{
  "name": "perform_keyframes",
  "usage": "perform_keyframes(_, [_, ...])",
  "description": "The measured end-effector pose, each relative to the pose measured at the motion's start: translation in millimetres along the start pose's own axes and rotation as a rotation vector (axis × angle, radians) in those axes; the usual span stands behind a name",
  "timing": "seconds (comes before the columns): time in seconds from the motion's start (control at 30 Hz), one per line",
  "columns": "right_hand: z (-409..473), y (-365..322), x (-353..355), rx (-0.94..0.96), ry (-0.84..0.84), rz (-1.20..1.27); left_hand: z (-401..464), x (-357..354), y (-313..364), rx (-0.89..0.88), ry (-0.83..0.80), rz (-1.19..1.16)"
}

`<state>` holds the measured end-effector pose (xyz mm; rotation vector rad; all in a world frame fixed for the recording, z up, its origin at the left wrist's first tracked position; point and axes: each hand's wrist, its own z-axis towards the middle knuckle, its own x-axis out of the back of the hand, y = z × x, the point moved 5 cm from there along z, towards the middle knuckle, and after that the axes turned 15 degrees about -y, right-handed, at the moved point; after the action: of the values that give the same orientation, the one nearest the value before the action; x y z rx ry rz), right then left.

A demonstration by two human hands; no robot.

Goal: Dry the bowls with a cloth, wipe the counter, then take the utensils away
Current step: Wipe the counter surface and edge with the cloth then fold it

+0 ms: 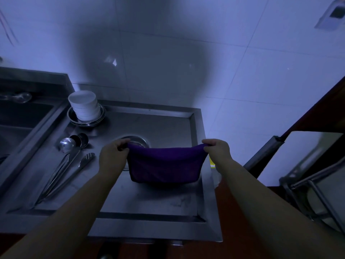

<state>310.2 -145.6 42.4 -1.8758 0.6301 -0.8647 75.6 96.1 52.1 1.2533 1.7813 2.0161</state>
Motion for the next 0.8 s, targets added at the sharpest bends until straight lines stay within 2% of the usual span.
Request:
perform_keyframes(0.1, [-3, -4, 5, 0.056, 0.007, -0.241, -10, 3, 4, -0.079, 0.071, 0.191])
perform_keyframes(0.17, [-6, -6, 9, 0.122, 0.037, -0.408, -13, 5, 2, -0.099, 0.089, 0.224])
perform_keyframes(0.23, [-10, -6, 12, 0.139, 0.043, -0.454, -12, 7, -4, -0.078, 0.082, 0.183])
perform_keyframes(0.37, [-14, -2, 15, 0.065, -0.003, -0.372, -7, -3, -11, 0.102, -0.102, -0.29])
perform_keyframes(0.5, [-19, -3, 8, -0.033, -0.036, -0.164, -10, -11, -6, 0.235, -0.067, -0.446])
perform_keyframes(0.57, [-25, -7, -2, -0.042, -0.044, -0.134, -14, -21, 3, 0.256, -0.068, -0.468])
perform_keyframes(0.67, [-39, -15, -28, -0.028, -0.117, -0.048, -24, -48, 22, 0.223, -0.237, -0.477])
perform_keyframes(0.8, [-58, -25, -69, 0.058, -0.203, 0.04, -46, -81, 45, 0.041, -0.457, -0.271])
